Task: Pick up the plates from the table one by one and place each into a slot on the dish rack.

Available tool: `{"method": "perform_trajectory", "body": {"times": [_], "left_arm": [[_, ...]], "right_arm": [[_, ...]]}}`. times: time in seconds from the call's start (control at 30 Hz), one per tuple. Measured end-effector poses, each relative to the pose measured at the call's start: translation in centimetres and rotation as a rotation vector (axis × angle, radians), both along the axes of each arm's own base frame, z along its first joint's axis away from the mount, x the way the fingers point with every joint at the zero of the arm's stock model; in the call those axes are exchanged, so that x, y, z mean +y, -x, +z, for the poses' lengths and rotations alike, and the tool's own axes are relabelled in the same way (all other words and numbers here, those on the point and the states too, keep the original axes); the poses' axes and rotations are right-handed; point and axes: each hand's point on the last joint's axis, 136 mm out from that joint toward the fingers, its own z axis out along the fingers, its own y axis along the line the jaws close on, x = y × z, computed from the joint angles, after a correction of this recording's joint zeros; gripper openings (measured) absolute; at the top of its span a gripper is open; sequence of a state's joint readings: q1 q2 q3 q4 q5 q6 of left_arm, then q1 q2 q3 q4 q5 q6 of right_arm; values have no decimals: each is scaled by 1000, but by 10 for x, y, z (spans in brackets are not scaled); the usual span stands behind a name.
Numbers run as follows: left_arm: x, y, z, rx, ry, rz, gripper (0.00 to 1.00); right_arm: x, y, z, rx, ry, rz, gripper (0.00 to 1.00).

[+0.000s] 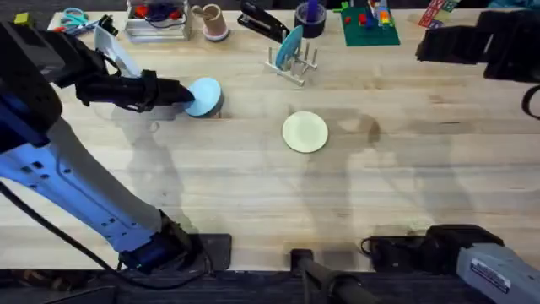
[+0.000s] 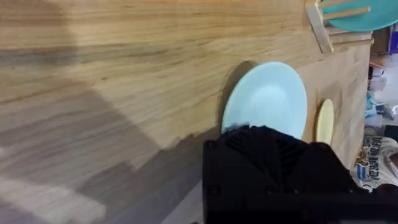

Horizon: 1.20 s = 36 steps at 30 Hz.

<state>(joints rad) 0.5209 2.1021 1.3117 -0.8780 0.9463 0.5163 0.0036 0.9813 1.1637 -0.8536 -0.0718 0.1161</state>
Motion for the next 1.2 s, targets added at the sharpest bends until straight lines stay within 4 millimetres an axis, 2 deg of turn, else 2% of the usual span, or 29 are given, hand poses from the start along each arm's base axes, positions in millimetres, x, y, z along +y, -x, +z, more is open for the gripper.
{"method": "perform_trajectory", "body": {"times": [0.17,0.37,0.83,1.0,1.2], "left_arm": [[0,0,0,0,0,0,39],[0,0,0,0,0,0,39],[0,0,0,0,0,0,40],[0,0,0,0,0,0,41],[0,0,0,0,0,0,40]], "right_arm": [[20,0,-2,34,-151,12,995],[49,-7,-18,134,-271,42,995],[145,-31,-32,181,-387,209,995],[177,-36,-44,216,-417,245,995],[226,-43,-58,224,-449,320,993]]}}
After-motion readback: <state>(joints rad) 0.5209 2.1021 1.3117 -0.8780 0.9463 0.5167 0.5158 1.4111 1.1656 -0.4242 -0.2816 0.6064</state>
